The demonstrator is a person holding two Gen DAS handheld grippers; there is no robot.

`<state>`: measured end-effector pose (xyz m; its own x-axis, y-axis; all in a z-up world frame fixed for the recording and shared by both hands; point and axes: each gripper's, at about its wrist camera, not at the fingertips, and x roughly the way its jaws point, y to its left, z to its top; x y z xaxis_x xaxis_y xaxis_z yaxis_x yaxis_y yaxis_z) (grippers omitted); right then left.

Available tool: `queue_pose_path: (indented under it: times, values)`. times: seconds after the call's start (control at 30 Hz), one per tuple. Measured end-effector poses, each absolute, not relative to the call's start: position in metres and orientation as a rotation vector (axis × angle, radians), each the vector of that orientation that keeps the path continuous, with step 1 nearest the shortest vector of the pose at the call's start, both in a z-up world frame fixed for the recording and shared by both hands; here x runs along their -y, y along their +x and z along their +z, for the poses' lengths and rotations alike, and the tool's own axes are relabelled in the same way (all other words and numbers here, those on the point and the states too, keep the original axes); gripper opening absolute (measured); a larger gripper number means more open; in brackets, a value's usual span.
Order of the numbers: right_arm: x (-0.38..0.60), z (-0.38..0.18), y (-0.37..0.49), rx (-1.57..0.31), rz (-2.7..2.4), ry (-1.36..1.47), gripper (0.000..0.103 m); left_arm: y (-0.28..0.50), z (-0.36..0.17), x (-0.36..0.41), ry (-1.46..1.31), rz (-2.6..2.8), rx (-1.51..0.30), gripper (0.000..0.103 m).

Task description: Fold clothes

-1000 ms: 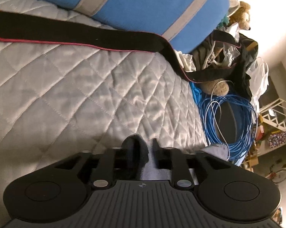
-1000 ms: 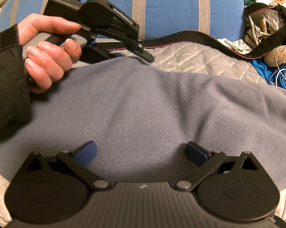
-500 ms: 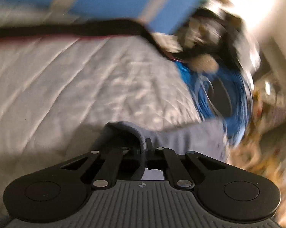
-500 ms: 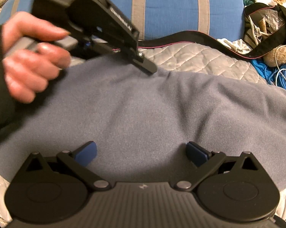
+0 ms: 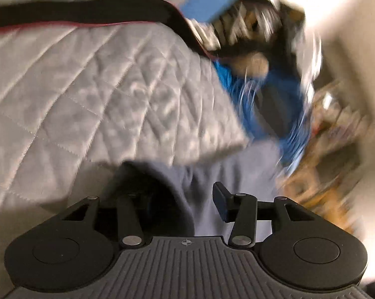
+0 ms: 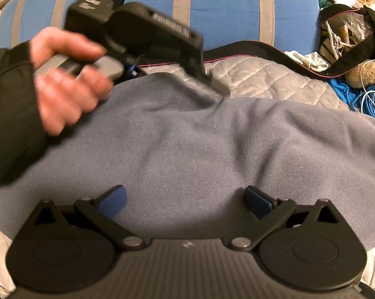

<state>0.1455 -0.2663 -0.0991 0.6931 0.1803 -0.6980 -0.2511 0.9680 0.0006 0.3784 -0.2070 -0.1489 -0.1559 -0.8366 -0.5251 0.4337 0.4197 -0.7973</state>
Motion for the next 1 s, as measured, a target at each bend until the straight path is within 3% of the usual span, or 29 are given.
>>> queue_pose_path:
  times: [0.03, 0.1, 0.17, 0.5, 0.6, 0.67, 1.0]
  values:
    - [0.266, -0.099, 0.145, -0.768, 0.242, -0.098, 0.103, 0.388, -0.154, 0.204, -0.498, -1.15, -1.322, 0.042]
    - [0.266, -0.099, 0.146, -0.766, 0.243, -0.101, 0.103, 0.399, -0.162, 0.201, -0.57, -1.125, -1.365, 0.029]
    - [0.265, -0.1, 0.146, -0.765, 0.243, -0.106, 0.103, 0.403, -0.166, 0.202, -0.554, -1.096, -1.384, 0.007]
    - [0.265, -0.101, 0.147, -0.767, 0.244, -0.113, 0.103, 0.43, -0.144, 0.17, -0.531, -0.982, -1.31, 0.008]
    - [0.265, -0.101, 0.147, -0.768, 0.245, -0.111, 0.103, 0.437, -0.127, 0.143, -0.569, -0.926, -1.24, 0.017]
    - [0.266, -0.1, 0.148, -0.77, 0.248, -0.102, 0.103, 0.428, -0.111, 0.131, -0.496, -0.898, -1.2, 0.045]
    - [0.264, -0.099, 0.145, -0.773, 0.231, -0.096, 0.103, 0.3, -0.029, 0.094, 0.066, -0.655, -0.808, 0.048]
